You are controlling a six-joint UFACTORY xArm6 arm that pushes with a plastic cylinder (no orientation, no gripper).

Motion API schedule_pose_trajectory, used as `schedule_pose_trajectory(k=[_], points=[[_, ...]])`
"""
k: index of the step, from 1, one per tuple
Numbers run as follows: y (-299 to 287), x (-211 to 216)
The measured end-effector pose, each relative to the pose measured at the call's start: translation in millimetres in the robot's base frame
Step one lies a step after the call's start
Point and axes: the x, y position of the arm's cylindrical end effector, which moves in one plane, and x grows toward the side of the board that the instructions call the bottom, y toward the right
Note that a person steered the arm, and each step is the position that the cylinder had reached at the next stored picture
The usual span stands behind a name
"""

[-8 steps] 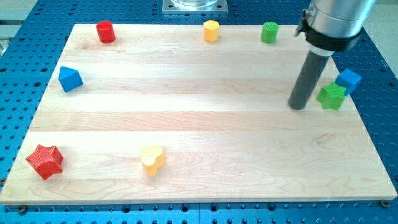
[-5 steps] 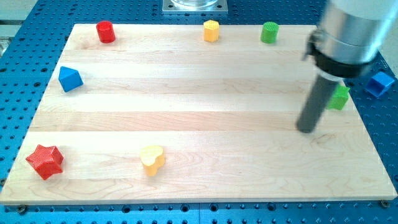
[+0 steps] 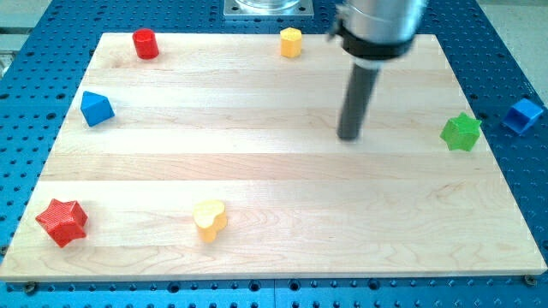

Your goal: Slide the green circle to the center right

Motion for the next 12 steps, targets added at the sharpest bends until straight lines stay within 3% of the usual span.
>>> schedule_pose_trajectory(k=[1, 2, 3, 4, 5, 6, 7, 8, 10, 11, 12], points=[[-47.2, -48.9], [-32.3, -127.1], [50.2, -187.1], [86.2, -207.9], [108.8, -164.3], [111.1, -84.6], [102.0, -36.6], [77.8, -63.2], [68.0, -0.8], [100.9, -23.1], [97.1, -12.9]])
